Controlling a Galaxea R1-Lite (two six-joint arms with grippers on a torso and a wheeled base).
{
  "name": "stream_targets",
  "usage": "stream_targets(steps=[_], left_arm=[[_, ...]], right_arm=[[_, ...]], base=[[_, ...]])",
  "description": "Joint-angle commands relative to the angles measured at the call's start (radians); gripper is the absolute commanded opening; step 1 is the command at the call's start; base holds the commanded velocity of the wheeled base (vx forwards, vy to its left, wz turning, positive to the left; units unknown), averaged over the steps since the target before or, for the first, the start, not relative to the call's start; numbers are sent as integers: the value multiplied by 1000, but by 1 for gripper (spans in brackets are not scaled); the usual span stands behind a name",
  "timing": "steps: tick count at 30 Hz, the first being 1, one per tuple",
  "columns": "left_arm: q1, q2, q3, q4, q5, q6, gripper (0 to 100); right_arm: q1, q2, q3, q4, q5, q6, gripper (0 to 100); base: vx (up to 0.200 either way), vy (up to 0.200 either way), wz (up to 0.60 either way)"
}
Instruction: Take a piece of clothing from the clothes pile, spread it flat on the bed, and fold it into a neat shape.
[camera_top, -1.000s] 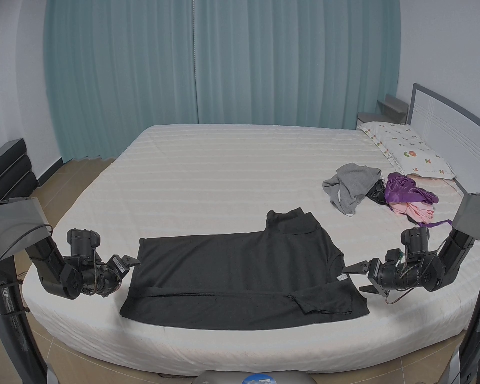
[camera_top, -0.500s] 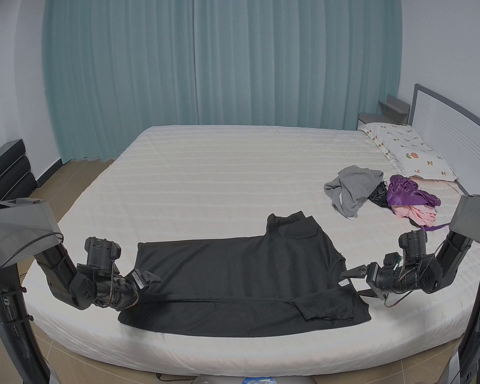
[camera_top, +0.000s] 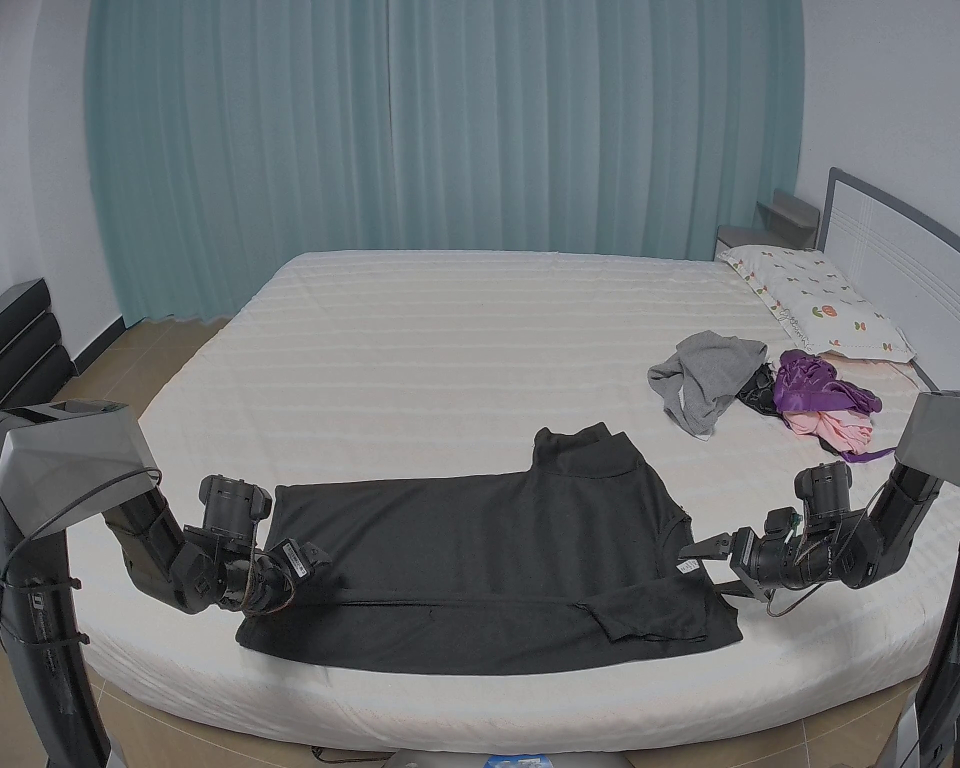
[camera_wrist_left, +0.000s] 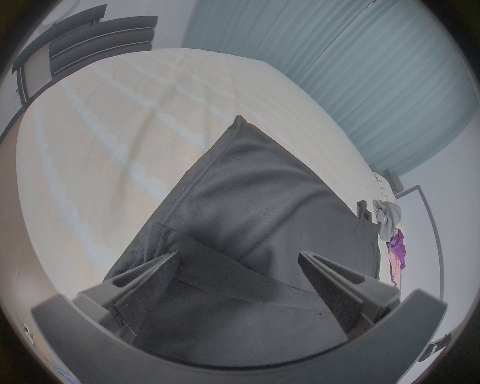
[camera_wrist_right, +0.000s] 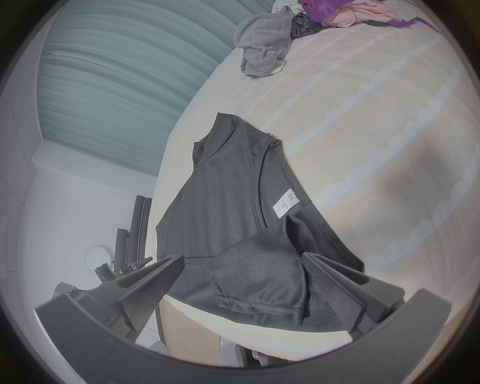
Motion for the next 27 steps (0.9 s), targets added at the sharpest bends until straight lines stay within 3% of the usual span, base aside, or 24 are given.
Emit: stream_targets(steps=[1, 7, 15, 22, 23, 27], left_arm=[[8, 37, -51, 11, 17, -5, 100], [68, 54, -128, -111, 59, -136, 100], [107, 50, -120, -144, 41, -154, 100], [110, 32, -77, -130, -33, -137, 100], [127, 17, -57, -102, -88, -85, 100], [146, 24, -48, -76, -86, -12, 100]], right_arm=[[0, 2, -1, 0, 1, -1, 100], [2, 1, -3, 0, 1, -1, 100], [0, 2, -1, 0, -1, -1, 100], [0, 2, 2, -1, -1, -2, 100], [0, 2, 2, 0, -1, -2, 100], [0, 2, 2, 0, -1, -2, 100]], base=[[0, 0, 0], [0, 0, 0], [0, 0, 0], [0, 0, 0], [0, 0, 0], [0, 0, 0]])
